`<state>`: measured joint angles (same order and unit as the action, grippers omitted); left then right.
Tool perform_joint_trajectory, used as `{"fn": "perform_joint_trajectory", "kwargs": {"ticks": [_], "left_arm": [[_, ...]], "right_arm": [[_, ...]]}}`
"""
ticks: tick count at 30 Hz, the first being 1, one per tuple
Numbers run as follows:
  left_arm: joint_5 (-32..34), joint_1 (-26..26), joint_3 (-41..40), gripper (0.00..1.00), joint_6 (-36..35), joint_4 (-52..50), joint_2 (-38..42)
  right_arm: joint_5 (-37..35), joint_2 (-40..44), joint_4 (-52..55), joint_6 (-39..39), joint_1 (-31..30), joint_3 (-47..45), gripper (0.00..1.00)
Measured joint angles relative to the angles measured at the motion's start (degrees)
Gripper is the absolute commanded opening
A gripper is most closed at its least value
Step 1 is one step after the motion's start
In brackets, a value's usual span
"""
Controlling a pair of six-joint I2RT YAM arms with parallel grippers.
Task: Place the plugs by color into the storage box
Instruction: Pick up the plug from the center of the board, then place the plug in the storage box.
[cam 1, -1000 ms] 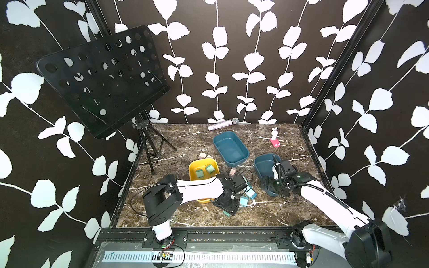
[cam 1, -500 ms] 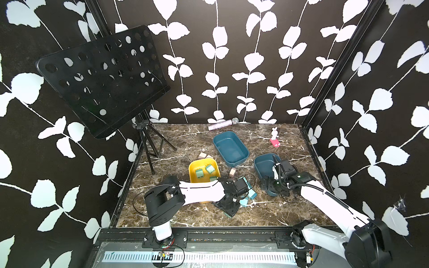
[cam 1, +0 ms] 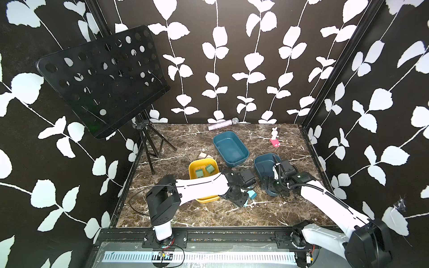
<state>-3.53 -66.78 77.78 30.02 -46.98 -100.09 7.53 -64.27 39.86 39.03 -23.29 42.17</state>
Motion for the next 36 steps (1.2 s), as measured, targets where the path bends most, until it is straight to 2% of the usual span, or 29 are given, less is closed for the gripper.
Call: {"fn": "perform_joint_trajectory", "kwargs": {"ticks": [4,10,14,24,29,33,36], "left_arm": [[-0.1,3.9,0.1,0.35,0.7,-0.3,3.6],[1.6,16.0,-5.9,0.35,1.0,-2.5,14.6],[3.1,22.1,-8.7,0.36,0.7,-5.0,17.7],[4.8,29.6,-17.7,0.37,0.2,-4.2,11.9],[5.6,32.6,-18.3,0.40,-0.1,-1.7,7.3],[5.5,32.8,-18.3,0.48,-0.1,0.2,4.5],[5.8,32.7,-18.3,0.62,0.1,0.1,4.7]], "right_arm": [[0.0,-1.4,-0.1,0.0,0.0,0.6,0.98],[0.2,-3.0,-0.8,0.0,0.0,1.7,0.98],[0.2,-3.0,-0.9,0.0,0.0,1.7,0.98],[0.5,-4.2,-0.8,-0.8,0.0,2.6,0.98],[0.6,-4.1,-0.6,-1.2,0.0,3.1,0.98],[0.6,-4.1,0.3,-1.8,0.0,3.2,0.98],[0.6,-4.1,1.5,-2.1,-0.3,4.2,0.96]]}}
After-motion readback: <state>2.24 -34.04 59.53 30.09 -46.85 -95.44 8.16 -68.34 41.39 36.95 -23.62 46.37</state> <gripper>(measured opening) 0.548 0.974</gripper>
